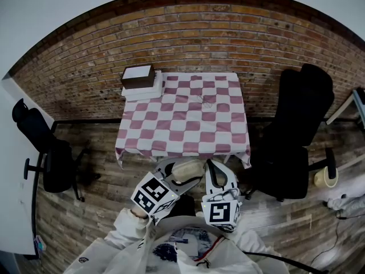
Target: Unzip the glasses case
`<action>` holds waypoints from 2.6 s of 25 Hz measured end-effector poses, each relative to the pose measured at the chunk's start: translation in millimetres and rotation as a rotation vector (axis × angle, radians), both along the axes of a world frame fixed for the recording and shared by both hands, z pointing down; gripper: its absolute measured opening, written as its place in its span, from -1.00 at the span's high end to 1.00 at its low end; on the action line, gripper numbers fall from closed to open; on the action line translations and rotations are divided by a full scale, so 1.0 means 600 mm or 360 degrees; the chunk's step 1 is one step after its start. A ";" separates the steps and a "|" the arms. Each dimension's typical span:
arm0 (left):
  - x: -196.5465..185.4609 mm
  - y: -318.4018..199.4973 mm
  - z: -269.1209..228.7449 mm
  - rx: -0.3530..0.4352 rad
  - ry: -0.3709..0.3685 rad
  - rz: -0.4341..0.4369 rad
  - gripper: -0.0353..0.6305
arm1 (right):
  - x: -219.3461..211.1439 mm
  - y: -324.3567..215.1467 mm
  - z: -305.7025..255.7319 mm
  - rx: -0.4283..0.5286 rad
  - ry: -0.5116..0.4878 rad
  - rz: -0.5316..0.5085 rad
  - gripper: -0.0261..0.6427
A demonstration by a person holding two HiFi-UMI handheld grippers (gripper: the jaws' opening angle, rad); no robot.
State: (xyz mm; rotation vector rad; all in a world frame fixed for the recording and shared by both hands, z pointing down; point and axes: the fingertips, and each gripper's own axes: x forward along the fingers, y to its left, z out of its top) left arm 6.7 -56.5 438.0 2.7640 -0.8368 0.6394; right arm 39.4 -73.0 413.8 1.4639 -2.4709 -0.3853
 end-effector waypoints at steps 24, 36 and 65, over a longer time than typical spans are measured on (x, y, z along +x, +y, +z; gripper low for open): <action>-0.032 0.006 0.050 -0.0008 -0.0244 -0.0019 0.04 | -0.025 0.010 -0.012 0.0042 0.0039 -0.0021 0.89; -0.033 0.004 0.075 -0.0032 -0.0290 -0.0018 0.04 | -0.025 0.013 -0.017 0.0070 0.0060 -0.0027 0.89; -0.047 0.011 0.107 -0.0115 -0.0392 -0.0005 0.03 | -0.042 0.019 -0.015 0.0020 0.0004 -0.0141 0.88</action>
